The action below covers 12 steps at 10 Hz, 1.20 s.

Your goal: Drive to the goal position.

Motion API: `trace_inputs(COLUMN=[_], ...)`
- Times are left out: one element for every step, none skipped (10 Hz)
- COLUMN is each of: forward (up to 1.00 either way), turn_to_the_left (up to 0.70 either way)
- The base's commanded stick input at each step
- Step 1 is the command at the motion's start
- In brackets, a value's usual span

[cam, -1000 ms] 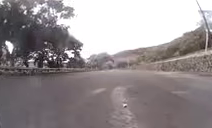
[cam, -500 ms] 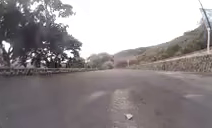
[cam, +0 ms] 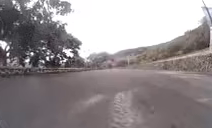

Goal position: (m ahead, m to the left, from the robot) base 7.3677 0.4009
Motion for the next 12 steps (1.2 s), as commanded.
trace_inputs(forward=[0.70, 0.70, 0.70, 0.70, 0.70, 0.70, 0.70, 0.70, 0.70, 0.70, 0.70, 0.70], turn_to_the_left=[0.00, 0.00, 0.00, 0.00, 0.00, 0.00, 0.00, 0.00, 0.00, 0.00, 0.00, 0.00])
